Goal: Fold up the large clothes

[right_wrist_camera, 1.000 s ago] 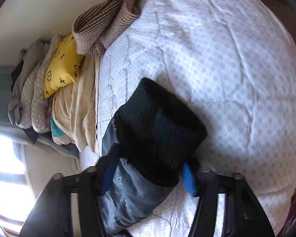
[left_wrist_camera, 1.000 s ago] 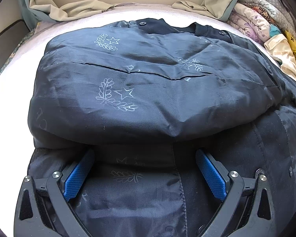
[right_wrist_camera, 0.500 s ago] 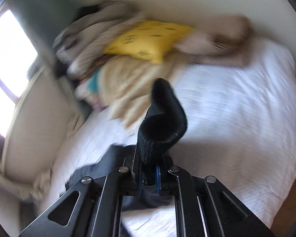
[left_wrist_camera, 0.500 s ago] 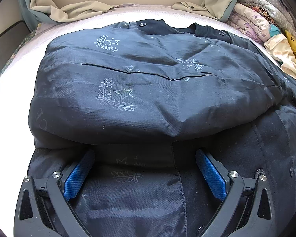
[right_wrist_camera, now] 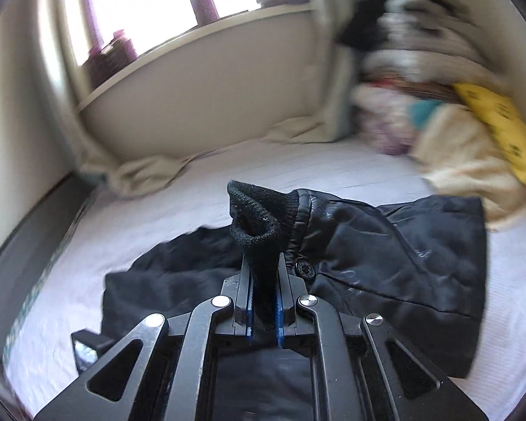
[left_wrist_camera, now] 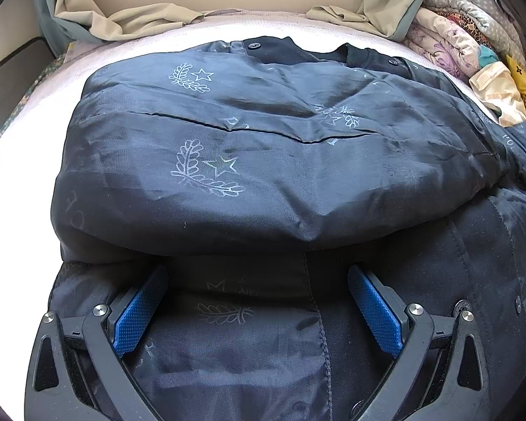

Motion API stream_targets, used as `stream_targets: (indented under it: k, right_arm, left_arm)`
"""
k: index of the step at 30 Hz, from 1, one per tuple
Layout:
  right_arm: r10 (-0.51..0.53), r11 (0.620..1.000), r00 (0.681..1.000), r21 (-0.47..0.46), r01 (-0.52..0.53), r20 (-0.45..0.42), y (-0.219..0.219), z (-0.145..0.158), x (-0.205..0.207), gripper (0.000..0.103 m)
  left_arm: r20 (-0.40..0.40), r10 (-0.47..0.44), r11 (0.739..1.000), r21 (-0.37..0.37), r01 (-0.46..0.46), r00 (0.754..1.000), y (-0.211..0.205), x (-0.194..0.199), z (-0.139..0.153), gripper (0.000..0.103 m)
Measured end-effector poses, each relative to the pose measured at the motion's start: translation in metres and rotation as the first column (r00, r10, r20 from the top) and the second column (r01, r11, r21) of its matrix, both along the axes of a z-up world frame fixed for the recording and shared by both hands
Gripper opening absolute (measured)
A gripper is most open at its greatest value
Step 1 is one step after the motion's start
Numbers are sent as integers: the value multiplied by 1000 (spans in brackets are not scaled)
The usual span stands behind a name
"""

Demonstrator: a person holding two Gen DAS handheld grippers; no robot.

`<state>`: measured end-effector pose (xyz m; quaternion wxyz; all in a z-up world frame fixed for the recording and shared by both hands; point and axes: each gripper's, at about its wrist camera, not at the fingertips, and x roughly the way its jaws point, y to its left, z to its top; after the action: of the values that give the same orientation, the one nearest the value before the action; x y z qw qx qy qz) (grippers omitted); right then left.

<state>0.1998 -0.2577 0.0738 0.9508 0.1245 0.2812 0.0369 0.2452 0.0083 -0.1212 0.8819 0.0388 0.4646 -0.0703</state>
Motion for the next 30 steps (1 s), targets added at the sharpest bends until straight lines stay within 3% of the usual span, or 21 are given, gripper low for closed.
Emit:
stream_targets:
  k: [5,9,14,20,23,24,25,30]
  right_arm:
    - [212,977,977,7,-212,-5,76,-5,33,5]
    - [330,943,938,82,-323,-102,120,-43,57,5]
    - [353,935,903,127,-331,-244,137,-100,80,5]
    - [372,926,880,181,-330,-296,138,-123,90,8]
    - [376,922,876,211,-324,-302,134,-116,89,33]
    - [369,924,882,218,-315,-292,130,-110,86,51]
    - [363,925,888,220,-309,-281,124,-103,81,60]
    - [313,938,923,225,-264,-222,88,-65,57,61]
  left_arm:
    - [7,0,1000,-4,0,1000,0,-2,0,103]
    - [6,1,1000,-10,-1,1000,0,-2,1,103]
    - [-9,-5,1000,-11,5,1000,1,-5,4,103]
    - [-49,-34,999,-12,34,998,3,-10,9,103]
    - [-76,-53,999,-12,52,996,5,-11,12,103]
    - [-90,-61,998,-7,60,994,6,-11,15,102]
    - [-105,-69,998,-6,68,992,6,-12,18,102]
    - [-175,-125,990,-81,113,977,11,-21,43,97]
